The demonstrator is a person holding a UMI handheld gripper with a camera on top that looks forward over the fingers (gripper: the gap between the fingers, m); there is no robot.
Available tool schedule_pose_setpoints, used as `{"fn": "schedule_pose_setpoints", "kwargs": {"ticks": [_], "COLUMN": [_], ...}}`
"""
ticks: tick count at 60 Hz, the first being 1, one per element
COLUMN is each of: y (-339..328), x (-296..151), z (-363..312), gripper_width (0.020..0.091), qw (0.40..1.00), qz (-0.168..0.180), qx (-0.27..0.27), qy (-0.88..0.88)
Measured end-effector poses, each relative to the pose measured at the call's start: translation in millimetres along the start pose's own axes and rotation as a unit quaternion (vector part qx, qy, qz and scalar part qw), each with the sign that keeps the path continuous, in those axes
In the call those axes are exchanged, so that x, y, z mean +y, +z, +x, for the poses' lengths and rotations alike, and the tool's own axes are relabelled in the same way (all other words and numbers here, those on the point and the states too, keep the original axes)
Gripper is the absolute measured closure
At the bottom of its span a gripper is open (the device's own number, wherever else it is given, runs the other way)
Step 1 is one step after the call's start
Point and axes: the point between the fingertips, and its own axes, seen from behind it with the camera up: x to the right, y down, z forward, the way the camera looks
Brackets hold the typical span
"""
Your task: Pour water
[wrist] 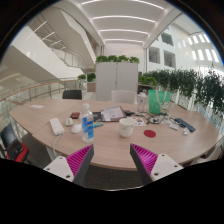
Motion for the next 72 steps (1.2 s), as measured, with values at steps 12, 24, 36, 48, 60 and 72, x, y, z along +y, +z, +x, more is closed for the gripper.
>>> {"fn": "schedule_pose_setpoints", "kwargs": {"ticks": [12, 24, 36, 48, 60, 72], "y": [136, 241, 298, 311, 319, 303], "x": [-4, -26, -39, -34, -29, -82], "z": [-104, -124, -137, -139, -142, -151], "gripper_width": [0.0286, 0.0280, 0.0309, 0.0583, 0.0699, 0.0715], "qw": [0.997, 0.997, 0.995, 0.994, 0.995, 0.961], "qz": [0.029, 0.046, 0.069, 0.083, 0.045, -0.008], "qx": [-0.067, -0.052, -0.075, -0.075, -0.094, -0.190], "qy": [0.018, 0.033, 0.017, 0.006, 0.010, 0.202]}}
